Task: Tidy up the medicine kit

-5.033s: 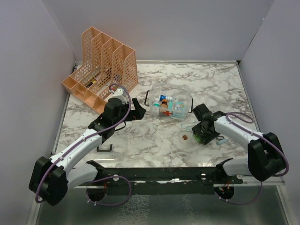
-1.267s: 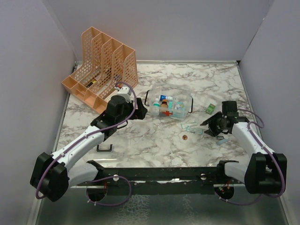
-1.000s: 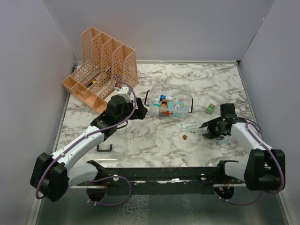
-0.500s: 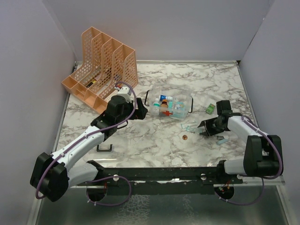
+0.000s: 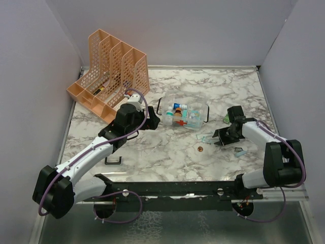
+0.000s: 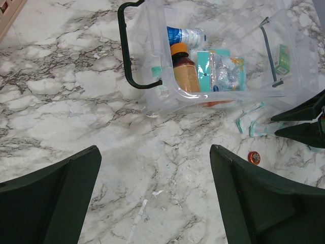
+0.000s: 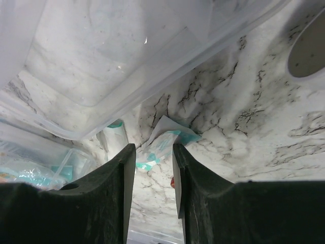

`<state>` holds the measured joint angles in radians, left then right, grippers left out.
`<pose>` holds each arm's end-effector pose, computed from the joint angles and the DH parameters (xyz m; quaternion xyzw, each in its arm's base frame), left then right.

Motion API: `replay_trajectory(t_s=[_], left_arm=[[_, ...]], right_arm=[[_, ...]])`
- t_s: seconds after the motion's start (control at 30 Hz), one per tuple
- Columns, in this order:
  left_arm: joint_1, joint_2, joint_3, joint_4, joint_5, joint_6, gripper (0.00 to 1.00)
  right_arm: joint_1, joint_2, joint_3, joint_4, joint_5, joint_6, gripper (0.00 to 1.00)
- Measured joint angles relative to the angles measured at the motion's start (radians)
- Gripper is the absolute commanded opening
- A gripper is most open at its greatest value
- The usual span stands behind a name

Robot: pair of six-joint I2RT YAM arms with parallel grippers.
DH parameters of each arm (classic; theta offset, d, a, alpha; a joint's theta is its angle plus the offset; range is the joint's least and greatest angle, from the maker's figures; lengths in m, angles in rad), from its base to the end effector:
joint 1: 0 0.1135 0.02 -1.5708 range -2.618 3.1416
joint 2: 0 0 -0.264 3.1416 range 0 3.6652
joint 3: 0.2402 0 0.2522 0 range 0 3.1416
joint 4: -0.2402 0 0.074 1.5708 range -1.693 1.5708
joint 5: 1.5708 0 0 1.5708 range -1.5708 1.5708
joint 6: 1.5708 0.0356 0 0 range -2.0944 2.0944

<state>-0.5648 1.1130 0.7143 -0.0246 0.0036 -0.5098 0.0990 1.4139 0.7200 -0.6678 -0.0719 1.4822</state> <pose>0.2130 -0.1351 0.2655 0.0241 0.8395 -0.2791 0.4655 0.2268 0.0251 0.1566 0.6310 0.7679 0.0993 0.0480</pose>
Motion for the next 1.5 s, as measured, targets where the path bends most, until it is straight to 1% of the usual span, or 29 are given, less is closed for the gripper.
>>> replay_trajectory(t_s=[0.23,0.33,0.4,0.5,0.57,0.67,0.8,0.93,1.0,1.13,1.27,1.5], left_arm=[[0.000,0.000,0.000,0.000,0.000,0.000,0.92],[0.000,0.000,0.000,0.000,0.000,0.000,0.92],[0.000,0.000,0.000,-0.001,0.000,0.000,0.92],[0.000,0.000,0.000,-0.002,0.000,0.000,0.92],[0.000,0.000,0.000,-0.002,-0.001,0.000,0.92],[0.000,0.000,0.000,-0.002,-0.001,0.000,0.92],[0.000,0.000,0.000,-0.002,-0.004,0.000,0.92],[0.000,0.000,0.000,-0.003,-0.008,0.001,0.92],[0.000,0.000,0.000,-0.005,-0.011,0.001,0.92],[0.000,0.000,0.000,-0.006,-0.012,0.001,0.92],[0.000,0.000,0.000,-0.006,-0.012,0.001,0.92],[0.000,0.000,0.000,-0.009,-0.014,0.005,0.92]], right_arm=[[0.005,0.020,0.001,-0.028,0.032,0.042,0.33],[0.005,0.026,0.001,-0.028,0.034,0.058,0.27],[0.005,0.032,0.002,-0.032,0.032,0.062,0.17],[0.005,0.041,0.008,-0.043,0.030,0.069,0.07],[0.005,0.046,0.014,-0.042,0.030,0.070,0.04],[0.005,0.046,0.016,-0.041,0.031,0.068,0.01],[0.005,0.019,0.016,-0.056,0.032,0.060,0.01],[0.005,-0.078,0.016,-0.083,0.042,0.058,0.01],[0.005,-0.144,0.023,-0.096,0.066,0.059,0.01],[0.005,-0.222,0.066,-0.127,0.138,0.071,0.01],[-0.004,-0.230,0.106,-0.148,0.210,0.084,0.01],[-0.050,-0.184,0.133,-0.182,0.302,0.095,0.01]])
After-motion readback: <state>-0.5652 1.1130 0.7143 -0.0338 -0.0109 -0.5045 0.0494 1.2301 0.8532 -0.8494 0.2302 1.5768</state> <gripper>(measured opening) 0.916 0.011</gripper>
